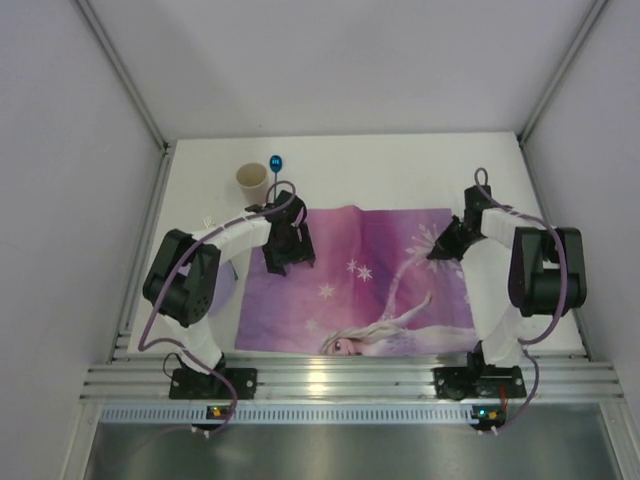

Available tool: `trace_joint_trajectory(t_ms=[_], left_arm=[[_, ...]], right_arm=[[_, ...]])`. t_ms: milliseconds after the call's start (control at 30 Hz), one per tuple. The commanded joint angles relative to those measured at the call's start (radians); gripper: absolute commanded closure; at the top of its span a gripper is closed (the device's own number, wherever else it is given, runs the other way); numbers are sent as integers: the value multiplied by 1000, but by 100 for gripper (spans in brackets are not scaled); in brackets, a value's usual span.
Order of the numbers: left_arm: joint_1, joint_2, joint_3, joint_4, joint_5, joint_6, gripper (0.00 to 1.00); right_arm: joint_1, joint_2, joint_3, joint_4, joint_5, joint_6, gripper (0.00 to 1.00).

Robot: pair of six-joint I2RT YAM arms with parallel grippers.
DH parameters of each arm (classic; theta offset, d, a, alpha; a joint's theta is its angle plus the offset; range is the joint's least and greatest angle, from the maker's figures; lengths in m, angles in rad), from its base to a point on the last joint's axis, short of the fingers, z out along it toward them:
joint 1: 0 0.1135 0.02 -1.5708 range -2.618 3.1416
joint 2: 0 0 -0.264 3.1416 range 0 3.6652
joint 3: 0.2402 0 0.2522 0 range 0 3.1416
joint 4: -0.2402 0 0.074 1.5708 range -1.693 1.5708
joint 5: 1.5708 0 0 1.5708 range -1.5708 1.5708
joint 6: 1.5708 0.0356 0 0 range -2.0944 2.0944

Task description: Set the dinner table for one person

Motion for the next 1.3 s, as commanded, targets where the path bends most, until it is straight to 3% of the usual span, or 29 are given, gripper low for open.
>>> trace_joint_trajectory(t_ms=[0, 200, 333, 433, 567, 833, 1033, 1067, 1133, 1167, 1200, 1267], left_arm=[[3, 104, 60, 80, 1, 22, 20], [3, 212, 170, 17, 23, -17, 20], [6, 250, 221, -14, 4, -17, 20], [12, 297, 310, -81, -19, 17, 20], [41, 302, 350, -107, -50, 32, 19], [60, 267, 289, -84, -33, 15, 19], [55, 215, 283, -86, 23, -6, 19], [55, 204, 299, -95, 24, -9, 19], [51, 169, 328, -116, 20, -11, 20], [49, 154, 368, -141, 13, -11, 19], [48, 137, 390, -152, 9, -5, 19], [46, 88, 469, -181, -19, 3, 19]], right_arm=[[-7, 127, 150, 23, 96, -71, 100], [-29, 323, 433, -79, 122, -134, 100], [-34, 399, 587, -262, 278, -134, 100], [-58, 390, 577, -305, 364, -103, 100], [-98, 319, 442, -284, 406, -88, 100], [-97, 357, 423, -207, 272, -86, 100], [-64, 348, 519, -188, 190, -124, 96], [-58, 342, 536, -201, 190, -126, 93], [-40, 298, 563, -222, 185, -134, 71], [-32, 278, 582, -228, 185, -137, 57], [-15, 256, 595, -234, 187, -140, 34], [5, 204, 644, -260, 185, -158, 21]])
